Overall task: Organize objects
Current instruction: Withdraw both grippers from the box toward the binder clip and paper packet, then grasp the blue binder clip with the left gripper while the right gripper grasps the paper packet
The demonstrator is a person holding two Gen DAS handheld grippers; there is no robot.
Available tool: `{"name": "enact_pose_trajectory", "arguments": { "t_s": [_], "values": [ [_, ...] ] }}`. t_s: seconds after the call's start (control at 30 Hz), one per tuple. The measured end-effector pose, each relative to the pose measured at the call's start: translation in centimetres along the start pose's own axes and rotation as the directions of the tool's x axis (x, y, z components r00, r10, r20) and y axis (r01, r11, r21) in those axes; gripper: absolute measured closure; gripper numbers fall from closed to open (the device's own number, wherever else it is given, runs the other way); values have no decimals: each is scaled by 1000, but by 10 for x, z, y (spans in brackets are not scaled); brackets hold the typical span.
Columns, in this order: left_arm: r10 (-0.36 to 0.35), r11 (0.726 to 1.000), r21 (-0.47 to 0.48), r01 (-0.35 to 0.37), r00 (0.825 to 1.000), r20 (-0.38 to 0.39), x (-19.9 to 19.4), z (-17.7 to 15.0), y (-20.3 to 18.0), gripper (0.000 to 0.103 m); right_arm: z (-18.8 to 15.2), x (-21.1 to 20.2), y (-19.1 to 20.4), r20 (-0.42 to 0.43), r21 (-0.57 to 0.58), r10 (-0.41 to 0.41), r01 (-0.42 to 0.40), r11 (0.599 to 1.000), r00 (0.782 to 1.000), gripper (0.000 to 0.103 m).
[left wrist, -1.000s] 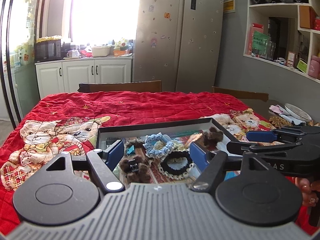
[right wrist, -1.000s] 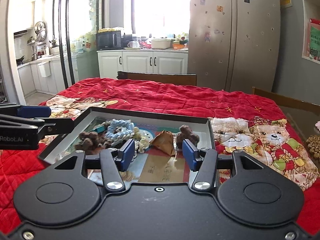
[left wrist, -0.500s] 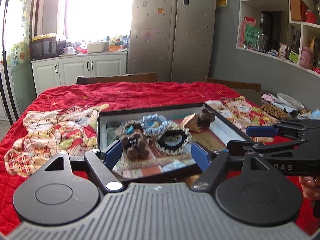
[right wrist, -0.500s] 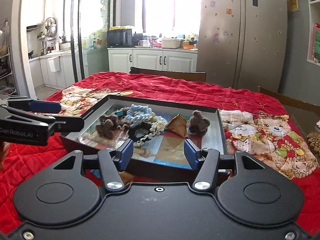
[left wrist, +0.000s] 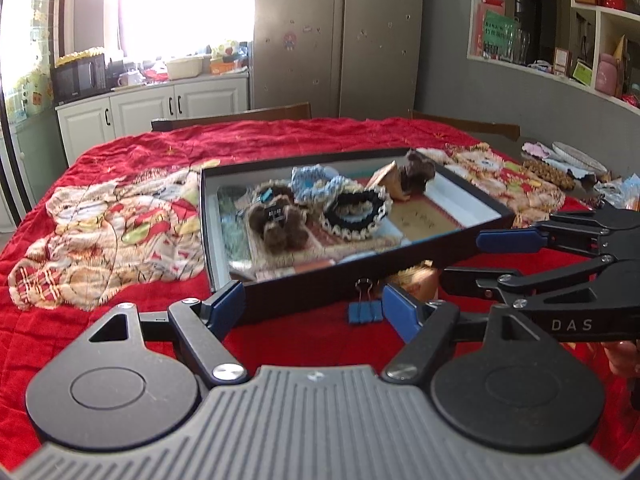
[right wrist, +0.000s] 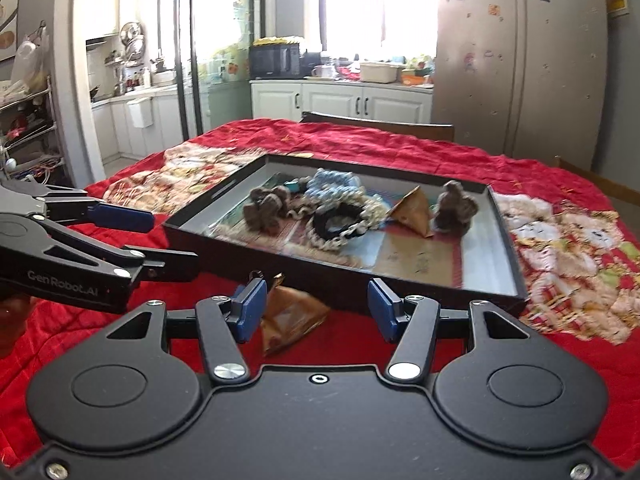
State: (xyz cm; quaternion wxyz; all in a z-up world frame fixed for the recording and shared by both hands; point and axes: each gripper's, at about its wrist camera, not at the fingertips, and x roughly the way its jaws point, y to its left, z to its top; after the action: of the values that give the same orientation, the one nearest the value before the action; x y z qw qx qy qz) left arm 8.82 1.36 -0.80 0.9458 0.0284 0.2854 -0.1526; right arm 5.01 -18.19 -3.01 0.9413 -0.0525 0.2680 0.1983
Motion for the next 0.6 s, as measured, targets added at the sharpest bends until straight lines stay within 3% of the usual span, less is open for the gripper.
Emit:
{"name": "enact_pose_trajectory", "arguments": {
  "t_s": [0.6],
  "values": [
    [-63, 998, -28, 61, 995, -74, 19, -11, 2, 18, -9, 47, 18, -60, -126, -2, -5, 992, 998, 52]
  ]
}}
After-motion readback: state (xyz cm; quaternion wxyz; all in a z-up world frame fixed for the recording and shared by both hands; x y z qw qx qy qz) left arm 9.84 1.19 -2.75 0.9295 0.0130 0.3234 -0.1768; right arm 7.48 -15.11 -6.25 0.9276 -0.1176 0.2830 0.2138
